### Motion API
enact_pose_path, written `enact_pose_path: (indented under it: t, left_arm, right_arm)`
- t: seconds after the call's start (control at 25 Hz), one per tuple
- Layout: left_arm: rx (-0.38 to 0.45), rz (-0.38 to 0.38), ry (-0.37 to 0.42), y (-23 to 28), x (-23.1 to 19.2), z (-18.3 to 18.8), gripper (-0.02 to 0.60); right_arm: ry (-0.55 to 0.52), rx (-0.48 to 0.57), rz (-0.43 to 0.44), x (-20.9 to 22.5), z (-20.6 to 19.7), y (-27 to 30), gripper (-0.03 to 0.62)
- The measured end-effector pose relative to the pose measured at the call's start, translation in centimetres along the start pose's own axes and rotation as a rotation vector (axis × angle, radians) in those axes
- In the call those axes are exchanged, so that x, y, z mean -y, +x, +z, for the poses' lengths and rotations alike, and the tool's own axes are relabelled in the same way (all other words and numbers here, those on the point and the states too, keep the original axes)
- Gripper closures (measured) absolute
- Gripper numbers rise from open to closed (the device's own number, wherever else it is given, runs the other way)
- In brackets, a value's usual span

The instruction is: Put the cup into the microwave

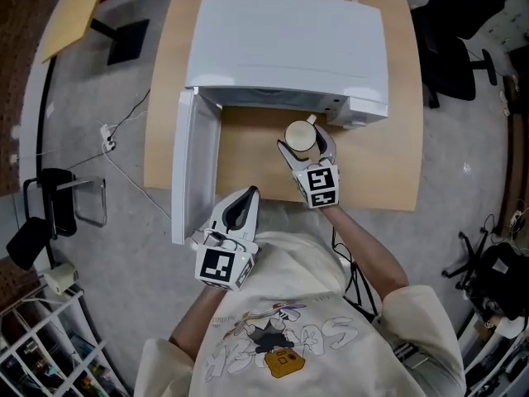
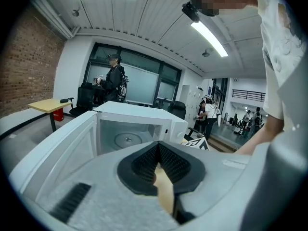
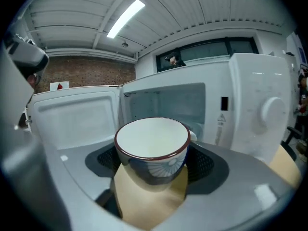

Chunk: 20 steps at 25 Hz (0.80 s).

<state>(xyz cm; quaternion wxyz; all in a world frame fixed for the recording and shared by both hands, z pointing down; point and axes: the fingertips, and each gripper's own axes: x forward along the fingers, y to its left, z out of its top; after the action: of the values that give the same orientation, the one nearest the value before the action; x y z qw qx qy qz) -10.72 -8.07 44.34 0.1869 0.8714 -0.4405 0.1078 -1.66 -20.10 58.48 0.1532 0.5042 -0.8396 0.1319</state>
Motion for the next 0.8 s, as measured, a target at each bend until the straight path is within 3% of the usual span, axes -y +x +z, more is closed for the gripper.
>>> enact_pose_path:
  t: [0.16,0.28,0.44,0.8]
  left_arm:
    - [0.033,-0.027,0.012,0.1,-0.2,1.4,0.578]
    - [0.116,-0.051,0.038,0.0,-0.3,3.4,0.578]
    - [0.067,-0.075,0.125,-0.3,-0.8,3.2,0.578]
    - [0.053,-0.034,0.101,-0.9,-3.4,3.2,0.578]
  right_arm:
    - [-0.03,0.035,0.016,-0.8,3.1,4.6,0.194]
    - [-0.049,0.045,0.001,-0.4,4.7,8.0,0.194]
    - [-0.062,0.032,-0.029,0.6,5.5,12.5,0.194]
    - [-0.032,0.022,-0.08,2.0,5.3,16.9,0.194]
